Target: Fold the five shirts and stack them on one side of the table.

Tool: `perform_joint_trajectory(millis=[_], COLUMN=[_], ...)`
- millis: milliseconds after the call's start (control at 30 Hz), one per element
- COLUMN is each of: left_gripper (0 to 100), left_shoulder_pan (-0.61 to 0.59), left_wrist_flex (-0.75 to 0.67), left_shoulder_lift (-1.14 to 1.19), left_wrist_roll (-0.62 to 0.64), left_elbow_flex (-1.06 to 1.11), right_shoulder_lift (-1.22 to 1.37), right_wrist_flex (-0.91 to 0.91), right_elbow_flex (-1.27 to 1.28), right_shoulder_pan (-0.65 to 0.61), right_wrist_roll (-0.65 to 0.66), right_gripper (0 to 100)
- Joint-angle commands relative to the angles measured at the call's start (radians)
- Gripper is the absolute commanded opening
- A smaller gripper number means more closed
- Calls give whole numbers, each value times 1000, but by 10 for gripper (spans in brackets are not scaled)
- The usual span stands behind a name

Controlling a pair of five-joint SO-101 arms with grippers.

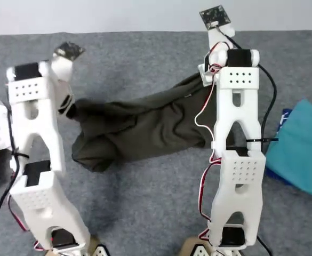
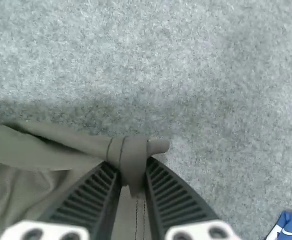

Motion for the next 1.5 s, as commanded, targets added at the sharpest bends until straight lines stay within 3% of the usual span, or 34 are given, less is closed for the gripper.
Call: perform_joint_trajectory(millis=[0, 333, 633, 933, 1067, 1133, 1333, 1467], left_gripper=[141, 141, 142, 137, 43, 3, 5, 5], left_shoulder_pan=[15, 117, 130, 123, 112, 112, 112, 92], left_wrist_flex=[48, 43, -117, -127, -120, -95, 46, 48], left_shoulder_lift=[-35, -149, 63, 304, 397, 420, 422, 382], left_wrist_roll=[-2, -106, -130, -127, -127, -127, -126, -86], left_elbow_flex=[-93, 225, 245, -5, -130, -186, -418, -567], right_shoulder_lift=[-18, -18, -18, -18, -18, -21, -30, -27], right_wrist_flex=[-7, -5, -4, -4, -4, -4, 36, 119], right_elbow_flex=[-6, -6, -6, -5, -5, -5, -48, -158], right_shoulder_pan=[13, 16, 16, 16, 16, 22, 47, 53], right_wrist_roll=[-5, -5, -5, -5, -5, -5, -5, -5], right_gripper=[9, 9, 9, 9, 9, 9, 9, 9])
